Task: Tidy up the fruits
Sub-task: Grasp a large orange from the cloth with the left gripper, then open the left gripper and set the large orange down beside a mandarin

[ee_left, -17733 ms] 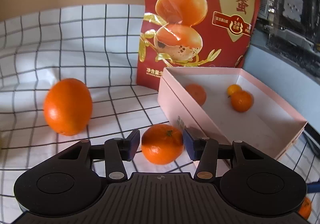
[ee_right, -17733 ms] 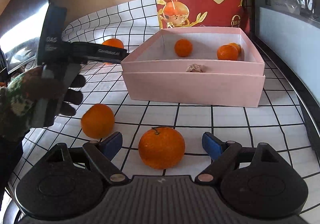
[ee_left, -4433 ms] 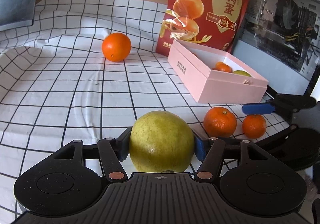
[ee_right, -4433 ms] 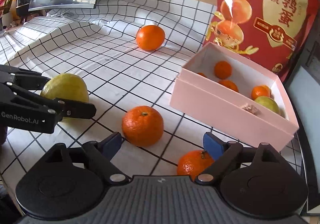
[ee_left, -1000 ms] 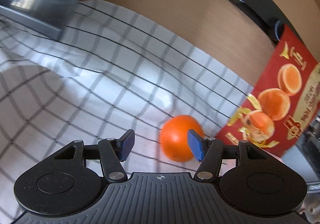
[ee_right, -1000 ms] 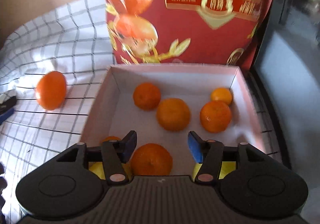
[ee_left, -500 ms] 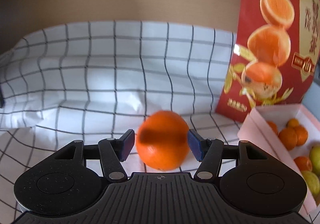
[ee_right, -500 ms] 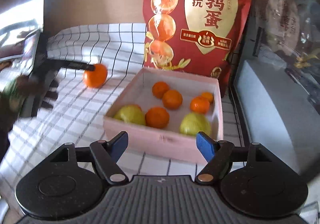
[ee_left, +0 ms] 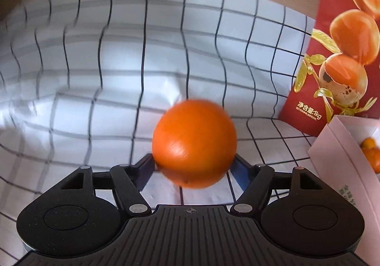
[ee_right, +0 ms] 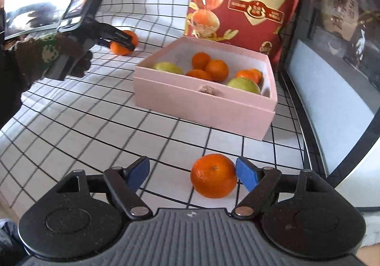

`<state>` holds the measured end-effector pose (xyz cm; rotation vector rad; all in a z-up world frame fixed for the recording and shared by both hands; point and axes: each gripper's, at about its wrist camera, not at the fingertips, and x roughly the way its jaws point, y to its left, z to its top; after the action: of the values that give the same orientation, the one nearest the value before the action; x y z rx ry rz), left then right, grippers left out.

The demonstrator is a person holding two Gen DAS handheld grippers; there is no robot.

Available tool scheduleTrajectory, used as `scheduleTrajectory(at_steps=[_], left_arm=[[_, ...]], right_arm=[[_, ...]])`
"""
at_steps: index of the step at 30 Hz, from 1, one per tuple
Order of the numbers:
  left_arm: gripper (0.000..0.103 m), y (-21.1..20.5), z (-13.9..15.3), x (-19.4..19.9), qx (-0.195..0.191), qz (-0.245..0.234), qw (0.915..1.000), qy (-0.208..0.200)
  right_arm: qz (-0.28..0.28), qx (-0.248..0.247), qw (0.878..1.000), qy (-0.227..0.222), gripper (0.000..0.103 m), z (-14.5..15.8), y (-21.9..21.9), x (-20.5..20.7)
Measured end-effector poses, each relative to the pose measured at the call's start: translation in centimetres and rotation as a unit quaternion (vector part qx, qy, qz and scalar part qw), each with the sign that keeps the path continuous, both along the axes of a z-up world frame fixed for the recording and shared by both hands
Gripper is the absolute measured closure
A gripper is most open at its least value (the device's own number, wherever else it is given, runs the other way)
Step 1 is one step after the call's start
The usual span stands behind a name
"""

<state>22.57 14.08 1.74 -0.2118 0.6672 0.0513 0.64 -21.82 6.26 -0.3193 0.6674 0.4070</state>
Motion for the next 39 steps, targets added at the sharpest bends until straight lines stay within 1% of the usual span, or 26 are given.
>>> scheduleTrajectory(at_steps=[3, 7, 8, 10, 11, 13, 16, 18, 21, 24, 26, 28, 30, 31, 32, 33, 34, 36, 37, 39], left_arm=[[0.031, -0.1, 0.0, -0.3, 0.0, -0.003, 0.9999, -0.011], [0.032, 0.0, 0.1, -0.9, -0.009, 0.001, 0.9999, -0.013], [0.032, 0.0, 0.1, -1.2, -0.012, 0.004, 0.9998, -0.016], [0.033, -0.2, 0.1, -1.7, -0.011, 0.005, 0.9997, -0.02], [0.033, -0.2, 0.2, -2.0, -0.008, 0.002, 0.9997, -0.021], [0.033, -0.3, 0.4, -2.5, -0.002, -0.005, 0.9998, -0.017], [0.033, -0.4, 0.9, -4.0, -0.015, -0.017, 0.9997, -0.009], [0.034, -0.9, 1.1, -6.1, -0.022, -0.03, 0.9992, -0.011], [0.034, -2.2, 1.5, -9.5, -0.016, -0.063, 0.9977, -0.023], [0.034, -2.8, 1.7, -13.4, -0.033, -0.087, 0.9953, -0.026], [0.035, -3.6, 1.9, -16.1, -0.034, -0.102, 0.9935, -0.037], [0.036, -4.4, 2.1, -18.3, -0.037, -0.116, 0.991, -0.057], [0.042, -5.2, 2.3, -20.4, -0.046, -0.126, 0.9876, -0.081], [0.051, -5.6, 2.5, -21.1, -0.05, -0.131, 0.9858, -0.092], [0.068, -6.0, 2.8, -21.8, -0.054, -0.141, 0.983, -0.106], [0.08, -6.3, 3.0, -22.2, -0.054, -0.148, 0.981, -0.114], [0.086, -6.7, 3.2, -22.3, -0.046, -0.15, 0.9807, -0.116], [0.085, -7.4, 3.3, -22.2, -0.02, -0.14, 0.9836, -0.113], [0.085, -7.5, 3.2, -22.0, -0.016, -0.137, 0.9844, -0.11], [0.085, -7.4, 2.8, -21.7, -0.028, -0.135, 0.9853, -0.101]], right_arm=[[-0.005, 0.001, 1.0, -0.002, 0.021, -0.3, 0.0, 0.3], [-0.015, 0.01, 1.0, 0.025, 0.021, -1.6, 0.0, 1.5], [-0.019, 0.008, 0.999, 0.026, 0.019, -2.0, 0.0, 1.6], [-0.026, 0.022, 0.999, 0.015, 0.016, -2.4, -0.4, 1.7], [-0.028, 0.029, 0.999, 0.022, 0.016, -2.4, -0.6, 1.9], [-0.032, 0.042, 0.998, 0.032, 0.015, -2.4, -1.1, 2.3], [-0.037, 0.042, 0.998, 0.031, 0.014, -2.4, -1.3, 2.5], [-0.037, 0.04, 0.998, 0.029, 0.014, -2.5, -1.2, 2.5], [-0.037, 0.041, 0.998, 0.029, 0.013, -2.5, -1.2, 2.3], [-0.038, 0.041, 0.998, 0.028, 0.013, -2.5, -1.1, 2.4], [-0.039, 0.041, 0.998, 0.028, 0.012, -2.5, -1.2, 2.5], [-0.04, 0.042, 0.998, 0.028, 0.012, -2.5, -1.2, 2.6], [-0.039, 0.041, 0.998, 0.028, 0.011, -2.5, -1.2, 2.6], [-0.039, 0.042, 0.998, 0.028, 0.011, -2.5, -1.2, 2.6], [-0.039, 0.042, 0.998, 0.028, 0.011, -2.5, -1.2, 2.6], [-0.039, 0.042, 0.998, 0.028, 0.011, -2.5, -1.2, 2.6], [-0.039, 0.042, 0.998, 0.028, 0.011, -2.5, -1.3, 2.6], [-0.039, 0.042, 0.998, 0.028, 0.011, -2.4, -1.3, 2.7], [-0.039, 0.042, 0.998, 0.028, 0.011, -2.4, -1.3, 2.7], [-0.039, 0.042, 0.998, 0.028, 0.011, -2.4, -1.3, 2.7]])
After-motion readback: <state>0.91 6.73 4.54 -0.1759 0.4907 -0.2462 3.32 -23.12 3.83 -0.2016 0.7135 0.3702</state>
